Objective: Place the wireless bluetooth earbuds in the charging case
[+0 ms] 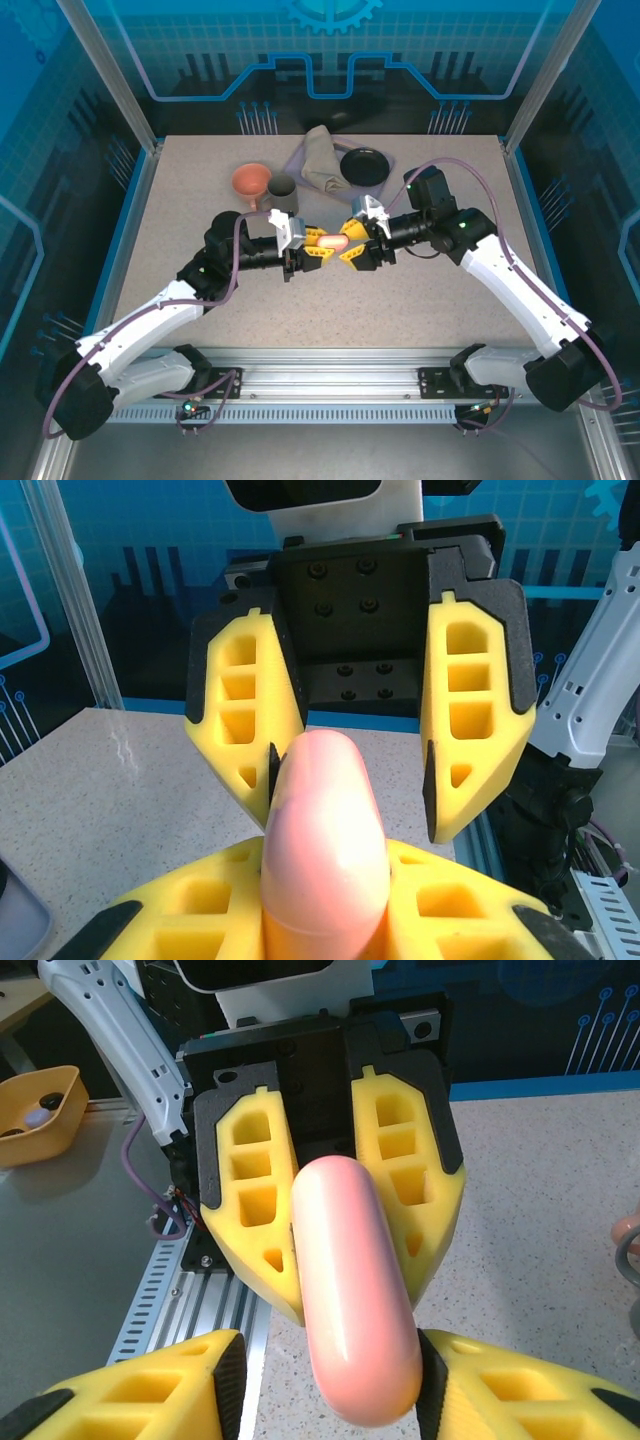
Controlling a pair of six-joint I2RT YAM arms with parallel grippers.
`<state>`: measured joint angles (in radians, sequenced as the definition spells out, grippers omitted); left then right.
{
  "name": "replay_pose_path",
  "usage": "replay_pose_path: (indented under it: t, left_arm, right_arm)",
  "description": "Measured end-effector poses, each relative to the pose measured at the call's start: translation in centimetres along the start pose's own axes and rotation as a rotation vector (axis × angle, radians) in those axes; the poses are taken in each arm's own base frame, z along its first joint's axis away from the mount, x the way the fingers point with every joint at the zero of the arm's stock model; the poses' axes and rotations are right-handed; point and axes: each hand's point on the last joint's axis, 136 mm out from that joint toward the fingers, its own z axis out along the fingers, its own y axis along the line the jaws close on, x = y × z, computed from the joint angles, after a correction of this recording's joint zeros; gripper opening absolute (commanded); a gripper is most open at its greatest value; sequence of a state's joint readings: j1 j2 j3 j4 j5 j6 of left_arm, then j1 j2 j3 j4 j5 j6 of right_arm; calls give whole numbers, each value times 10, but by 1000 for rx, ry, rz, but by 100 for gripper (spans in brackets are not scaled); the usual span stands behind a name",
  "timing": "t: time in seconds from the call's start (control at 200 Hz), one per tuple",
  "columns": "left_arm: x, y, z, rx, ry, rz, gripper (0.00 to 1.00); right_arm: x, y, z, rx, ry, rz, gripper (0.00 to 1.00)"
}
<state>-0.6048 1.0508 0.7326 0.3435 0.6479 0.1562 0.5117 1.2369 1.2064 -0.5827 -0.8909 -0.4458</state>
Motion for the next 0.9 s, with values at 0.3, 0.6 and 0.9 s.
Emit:
replay_pose_path:
  t: [0.3, 0.6, 0.9]
  left_arm:
    - [-1, 0, 2, 7, 2, -2, 0]
    - [1, -2, 3, 21, 13, -12, 0]
    - [2, -2, 4, 22, 18, -15, 36]
  right_arm:
    - [-4, -3, 1, -2, -6, 13, 39]
    - [-5, -4, 1, -7, -1, 27, 24]
    - [-3, -5, 0, -6, 5, 38, 19]
